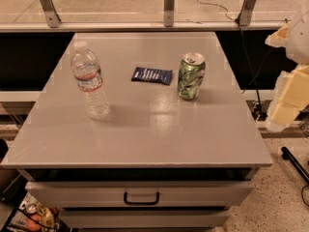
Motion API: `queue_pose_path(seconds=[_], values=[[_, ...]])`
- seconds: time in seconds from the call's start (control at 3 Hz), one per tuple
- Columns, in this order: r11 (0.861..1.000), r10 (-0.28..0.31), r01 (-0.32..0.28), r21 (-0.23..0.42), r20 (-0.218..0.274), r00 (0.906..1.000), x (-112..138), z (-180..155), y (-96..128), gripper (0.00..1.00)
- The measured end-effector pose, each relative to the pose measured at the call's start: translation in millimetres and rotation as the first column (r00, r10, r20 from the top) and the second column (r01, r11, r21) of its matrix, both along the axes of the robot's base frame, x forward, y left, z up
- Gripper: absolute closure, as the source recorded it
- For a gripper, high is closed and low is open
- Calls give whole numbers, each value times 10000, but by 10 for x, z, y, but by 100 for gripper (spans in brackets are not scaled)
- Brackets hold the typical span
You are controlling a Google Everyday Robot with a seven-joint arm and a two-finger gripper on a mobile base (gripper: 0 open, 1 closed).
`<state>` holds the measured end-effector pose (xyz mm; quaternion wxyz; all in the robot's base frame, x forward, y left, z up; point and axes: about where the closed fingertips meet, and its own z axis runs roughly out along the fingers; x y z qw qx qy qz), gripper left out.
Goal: Knock water bottle over
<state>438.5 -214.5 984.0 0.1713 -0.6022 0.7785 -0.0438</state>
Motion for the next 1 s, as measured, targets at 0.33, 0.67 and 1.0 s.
queue_pose_path(seconds=[0.33, 0.67, 1.0], values=[[10000, 0, 0, 1, 3, 10000, 0, 1, 0, 0], [9961, 144, -177, 861, 392, 9991, -23, 58, 50, 0], [9714, 242, -610, 2293, 1599, 9868, -38, 85, 4, 0]])
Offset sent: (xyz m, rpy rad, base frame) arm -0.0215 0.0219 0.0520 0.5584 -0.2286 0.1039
